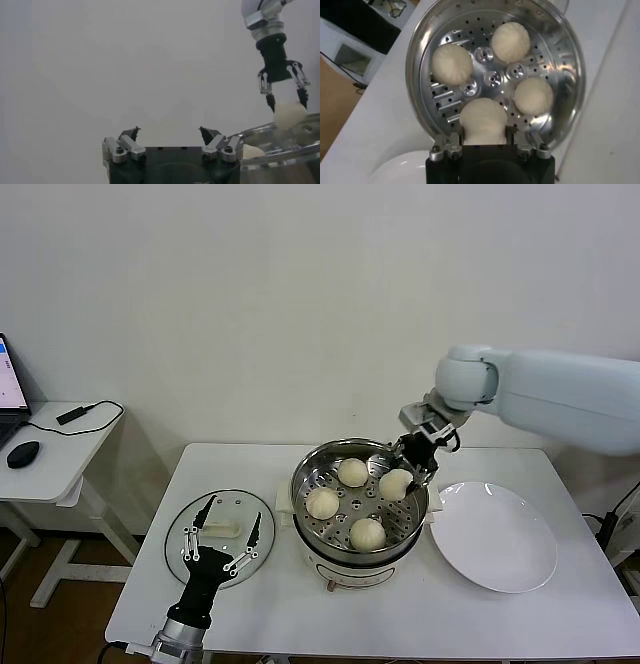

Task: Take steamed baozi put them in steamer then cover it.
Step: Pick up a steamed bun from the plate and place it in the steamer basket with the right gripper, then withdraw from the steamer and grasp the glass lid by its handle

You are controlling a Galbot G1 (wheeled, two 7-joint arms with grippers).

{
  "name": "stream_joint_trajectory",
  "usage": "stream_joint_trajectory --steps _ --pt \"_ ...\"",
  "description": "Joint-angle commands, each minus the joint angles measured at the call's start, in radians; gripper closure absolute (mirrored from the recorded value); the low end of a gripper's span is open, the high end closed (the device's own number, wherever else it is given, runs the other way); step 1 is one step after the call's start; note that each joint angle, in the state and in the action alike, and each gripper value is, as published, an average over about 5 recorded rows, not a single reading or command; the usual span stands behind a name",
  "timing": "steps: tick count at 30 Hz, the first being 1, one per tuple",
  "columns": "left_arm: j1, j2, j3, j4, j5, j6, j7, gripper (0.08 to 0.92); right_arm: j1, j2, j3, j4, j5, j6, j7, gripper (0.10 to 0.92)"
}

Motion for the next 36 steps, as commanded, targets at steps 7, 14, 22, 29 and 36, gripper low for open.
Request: stream_joint_trajectory --steps 7,14,22,29,36 --pt "0.002 0.002 -0.004 0.003 -0.001 -0.002 -0.001 0.177 -0.085 0.061 -0.004 -0.068 -0.026 -0.015 0.034 0.425" --pt "0.001 0.001 -0.004 0.005 -0.001 -0.003 -0.003 0.177 -0.097 0.063 0.000 -0.067 -0.031 -0.016 0.038 0.339" --pt "0.000 0.002 -0.005 0.006 -0.001 -0.003 -0.004 0.177 -0.076 0.044 0.015 -0.036 -0.022 -0.020 0.016 0.229" --pt "-0.002 0.007 -0.001 0.001 0.002 -0.001 -0.003 0.177 -0.005 -0.070 0.064 0.081 0.037 -0.025 -0.029 0.204" --pt "-0.020 0.020 0.008 0.011 0.054 0.016 -0.029 0.177 -0.003 -0.298 0.182 0.192 0.127 0.017 0.186 0.202"
